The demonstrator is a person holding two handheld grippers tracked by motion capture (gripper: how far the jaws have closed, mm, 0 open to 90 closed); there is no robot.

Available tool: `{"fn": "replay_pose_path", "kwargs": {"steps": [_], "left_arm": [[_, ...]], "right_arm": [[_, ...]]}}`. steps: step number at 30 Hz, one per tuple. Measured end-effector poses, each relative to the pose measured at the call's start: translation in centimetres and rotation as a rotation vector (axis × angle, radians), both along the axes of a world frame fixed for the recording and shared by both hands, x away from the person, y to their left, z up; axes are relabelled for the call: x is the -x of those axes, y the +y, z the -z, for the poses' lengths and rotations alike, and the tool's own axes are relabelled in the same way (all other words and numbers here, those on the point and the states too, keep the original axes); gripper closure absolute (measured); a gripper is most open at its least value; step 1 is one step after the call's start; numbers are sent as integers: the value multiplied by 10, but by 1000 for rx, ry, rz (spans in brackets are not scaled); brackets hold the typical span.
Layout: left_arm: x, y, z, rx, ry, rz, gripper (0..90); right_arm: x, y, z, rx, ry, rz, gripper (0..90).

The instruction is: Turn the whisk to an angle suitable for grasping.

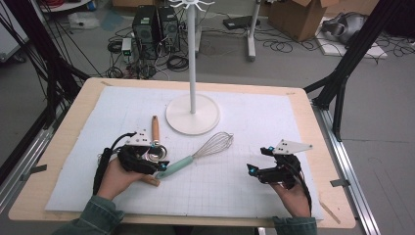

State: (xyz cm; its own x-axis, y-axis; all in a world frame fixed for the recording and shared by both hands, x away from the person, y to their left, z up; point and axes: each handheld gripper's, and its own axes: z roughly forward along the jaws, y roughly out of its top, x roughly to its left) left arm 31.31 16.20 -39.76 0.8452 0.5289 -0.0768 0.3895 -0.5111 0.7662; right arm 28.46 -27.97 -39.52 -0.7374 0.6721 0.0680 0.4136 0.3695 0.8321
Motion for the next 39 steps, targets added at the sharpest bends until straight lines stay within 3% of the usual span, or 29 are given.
{"fn": "replay_pose_path", "kwargs": {"steps": [16,39], "left_arm": [[-1,-28,16,-104,48,103,569],[-8,-45,30,-203,69,95,644]], "right_arm": [[0,5,0,6,-4,-27,171],[0,7,-1,15,-6,-43,171]]}}
